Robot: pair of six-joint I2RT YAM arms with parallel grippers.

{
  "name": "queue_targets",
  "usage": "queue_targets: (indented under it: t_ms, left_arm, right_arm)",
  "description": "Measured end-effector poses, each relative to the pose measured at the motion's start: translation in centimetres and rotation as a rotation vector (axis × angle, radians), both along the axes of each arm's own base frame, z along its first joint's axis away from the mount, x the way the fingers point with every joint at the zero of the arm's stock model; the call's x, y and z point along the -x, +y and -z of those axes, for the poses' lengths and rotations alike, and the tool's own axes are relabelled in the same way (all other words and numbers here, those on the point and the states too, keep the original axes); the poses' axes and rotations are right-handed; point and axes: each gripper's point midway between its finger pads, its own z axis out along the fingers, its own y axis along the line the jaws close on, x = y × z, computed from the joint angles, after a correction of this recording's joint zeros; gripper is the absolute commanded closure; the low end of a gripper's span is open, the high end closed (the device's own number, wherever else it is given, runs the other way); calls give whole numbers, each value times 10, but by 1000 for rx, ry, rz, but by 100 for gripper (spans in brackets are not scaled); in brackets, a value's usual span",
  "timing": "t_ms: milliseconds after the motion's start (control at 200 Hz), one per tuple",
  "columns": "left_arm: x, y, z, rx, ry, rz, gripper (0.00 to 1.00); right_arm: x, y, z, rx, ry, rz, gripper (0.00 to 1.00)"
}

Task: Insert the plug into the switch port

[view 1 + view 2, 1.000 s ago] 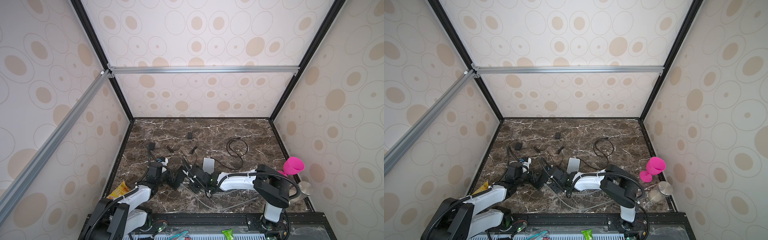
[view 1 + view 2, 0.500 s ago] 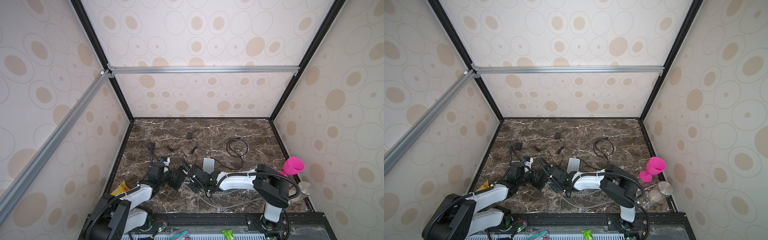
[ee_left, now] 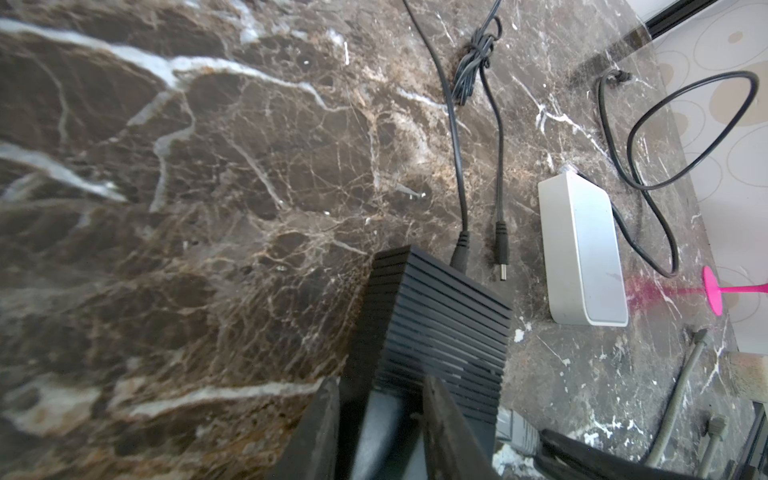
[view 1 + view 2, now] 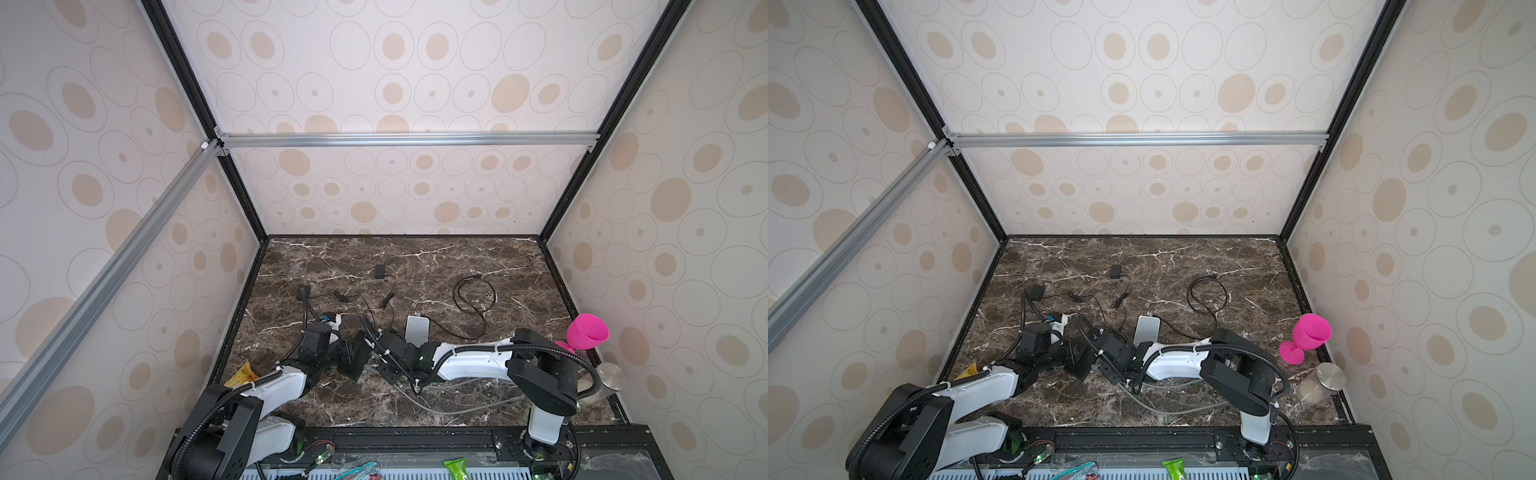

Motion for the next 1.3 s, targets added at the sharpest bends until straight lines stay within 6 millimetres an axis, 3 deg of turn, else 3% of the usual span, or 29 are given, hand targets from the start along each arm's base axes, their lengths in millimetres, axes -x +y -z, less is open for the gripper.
queue_targets:
  t_ms: [325,655,1301]
  left_arm:
    - [-6,-4,0,-1,4,10,66]
    - [-13,-12,0,-2,-8,50,66]
    - [-26,-32,-1,-45,-86,84,69]
  right_arm:
    - [3,2,4,-2,-34,-74,100]
    - [-14,-5,7,67,-203,-218,100]
    - [-37,-20,1,109,-138,-298,100]
